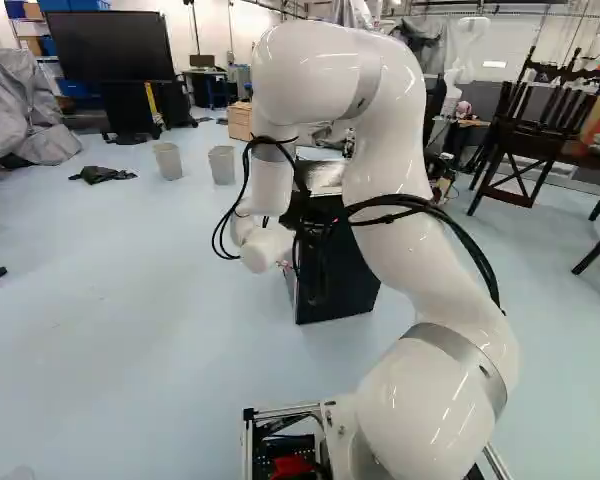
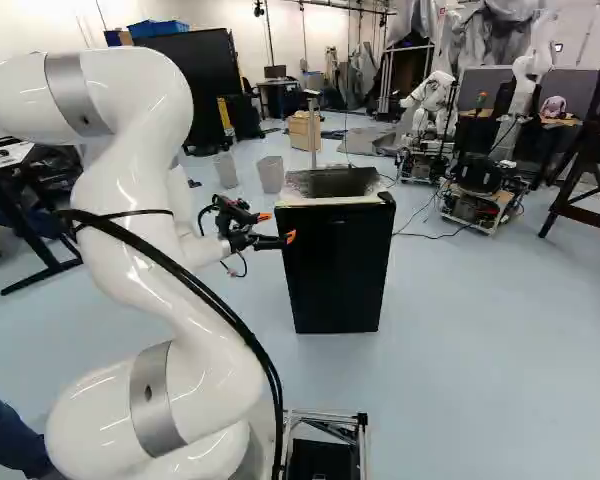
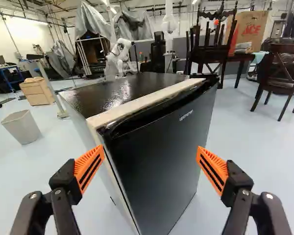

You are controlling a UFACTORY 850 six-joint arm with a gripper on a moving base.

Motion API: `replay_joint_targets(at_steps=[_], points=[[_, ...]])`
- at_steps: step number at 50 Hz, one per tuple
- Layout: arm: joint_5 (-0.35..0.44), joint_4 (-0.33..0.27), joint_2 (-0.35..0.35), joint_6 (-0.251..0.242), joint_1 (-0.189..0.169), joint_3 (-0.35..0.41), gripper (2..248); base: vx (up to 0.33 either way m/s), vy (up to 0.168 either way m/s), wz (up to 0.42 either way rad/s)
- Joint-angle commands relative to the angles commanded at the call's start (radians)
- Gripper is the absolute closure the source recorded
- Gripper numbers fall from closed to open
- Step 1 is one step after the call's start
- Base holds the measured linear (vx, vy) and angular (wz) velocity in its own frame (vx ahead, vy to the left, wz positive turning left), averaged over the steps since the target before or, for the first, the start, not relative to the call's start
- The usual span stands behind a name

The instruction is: Grab a drink from the fridge

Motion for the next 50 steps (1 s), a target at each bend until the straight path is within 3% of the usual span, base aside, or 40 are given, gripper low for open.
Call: replay_joint_targets(at_steps=[24, 50], points=[[0.0, 0.0, 0.005, 0.0, 0.019, 0.009, 3, 0.0, 0.0, 0.0], [0.0, 0.011, -0.019, 0.0, 0.05, -0.033, 3, 0.0, 0.0, 0.0]])
